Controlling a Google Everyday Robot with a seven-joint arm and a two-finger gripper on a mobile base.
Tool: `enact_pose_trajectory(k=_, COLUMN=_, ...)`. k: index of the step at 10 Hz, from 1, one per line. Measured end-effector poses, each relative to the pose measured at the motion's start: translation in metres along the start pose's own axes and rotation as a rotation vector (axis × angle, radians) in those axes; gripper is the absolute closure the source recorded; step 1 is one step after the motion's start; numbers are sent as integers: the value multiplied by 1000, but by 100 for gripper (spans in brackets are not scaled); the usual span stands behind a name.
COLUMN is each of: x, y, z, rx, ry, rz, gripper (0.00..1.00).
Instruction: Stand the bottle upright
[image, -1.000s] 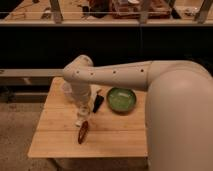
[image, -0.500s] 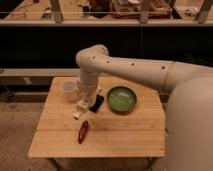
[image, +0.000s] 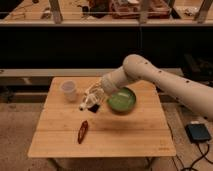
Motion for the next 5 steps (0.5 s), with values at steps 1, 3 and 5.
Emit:
enact_pose_trajectory(k=1, x=1, y=-3, z=-13, rx=66, ry=-66, rz=38, gripper=99)
enact_pose_trajectory(k=3, x=-3, y=-14, z=-31, rx=129, ry=-116, rz=52, gripper=99)
enact_pose_trajectory(k=5, x=-6, y=-22, z=-43, rx=232, ry=-265, rz=66, gripper=99)
